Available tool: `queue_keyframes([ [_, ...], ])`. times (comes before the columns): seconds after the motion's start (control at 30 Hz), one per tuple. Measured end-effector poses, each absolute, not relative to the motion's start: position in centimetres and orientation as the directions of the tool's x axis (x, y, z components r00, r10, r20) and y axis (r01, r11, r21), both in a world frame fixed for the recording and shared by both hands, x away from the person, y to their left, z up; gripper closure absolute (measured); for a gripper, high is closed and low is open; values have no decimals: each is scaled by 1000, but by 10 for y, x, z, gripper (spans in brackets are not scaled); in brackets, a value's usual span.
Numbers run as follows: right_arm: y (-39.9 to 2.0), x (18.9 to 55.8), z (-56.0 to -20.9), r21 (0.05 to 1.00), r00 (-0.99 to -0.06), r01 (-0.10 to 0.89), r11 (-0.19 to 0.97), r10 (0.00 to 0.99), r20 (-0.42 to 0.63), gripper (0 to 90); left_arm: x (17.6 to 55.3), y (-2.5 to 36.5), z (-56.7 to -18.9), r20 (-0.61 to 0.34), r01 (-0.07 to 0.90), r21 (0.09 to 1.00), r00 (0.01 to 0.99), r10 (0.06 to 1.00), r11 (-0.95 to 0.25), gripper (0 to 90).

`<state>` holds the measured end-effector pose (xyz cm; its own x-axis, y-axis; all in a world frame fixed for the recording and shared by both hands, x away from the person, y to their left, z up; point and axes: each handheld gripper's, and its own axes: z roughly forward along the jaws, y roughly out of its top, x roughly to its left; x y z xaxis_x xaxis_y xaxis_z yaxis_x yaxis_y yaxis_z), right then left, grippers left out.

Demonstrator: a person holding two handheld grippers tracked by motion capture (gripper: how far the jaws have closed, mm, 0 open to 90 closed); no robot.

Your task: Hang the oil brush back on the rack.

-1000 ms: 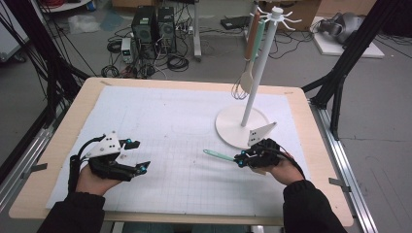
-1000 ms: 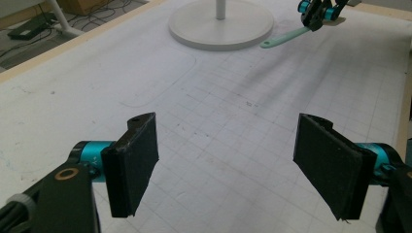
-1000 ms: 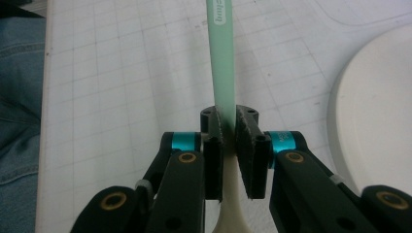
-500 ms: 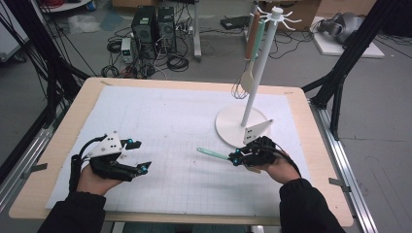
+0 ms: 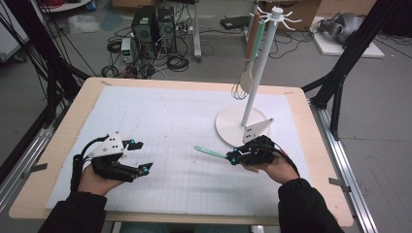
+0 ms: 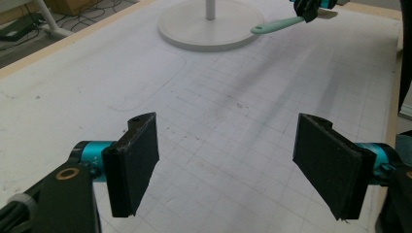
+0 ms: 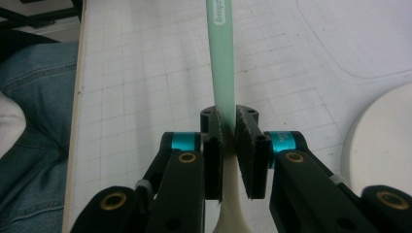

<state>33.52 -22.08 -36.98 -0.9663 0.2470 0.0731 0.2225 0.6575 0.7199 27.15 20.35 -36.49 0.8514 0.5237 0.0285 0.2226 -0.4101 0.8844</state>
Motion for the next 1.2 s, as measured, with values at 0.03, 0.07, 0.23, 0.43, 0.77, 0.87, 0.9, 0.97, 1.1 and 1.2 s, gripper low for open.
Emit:
queue_keyframes([
  [0.03,-221,335,-370,721,-967,223,656,244,78,820,271,203,-365,30,222,883,853,521,-414,248],
  [0.07,-220,334,-370,723,-968,221,655,239,79,819,272,203,-365,33,219,882,855,518,-418,248],
  [0.23,-220,333,-368,726,-968,221,652,235,83,819,272,200,-365,25,223,880,860,510,-419,251],
  [0.43,-213,331,-363,740,-974,201,642,209,83,820,271,195,-364,26,222,875,866,500,-430,251],
  [0.77,-201,331,-353,751,-980,174,637,185,70,819,271,189,-363,26,213,874,876,481,-436,260],
  [0.87,-198,331,-352,752,-982,169,638,174,74,819,272,185,-363,23,209,874,884,468,-439,262],
  [0.9,-196,331,-351,753,-983,165,638,171,70,819,272,184,-363,26,205,874,886,463,-442,263],
  [0.97,-193,330,-350,754,-984,160,637,162,72,819,272,180,-362,23,201,873,893,450,-444,267],
  [1.1,-188,328,-349,754,-987,147,640,143,71,819,273,173,-361,18,195,874,902,430,-446,269],
  [1.2,-183,327,-349,752,-989,138,644,129,72,819,274,168,-361,14,190,874,910,414,-447,278],
])
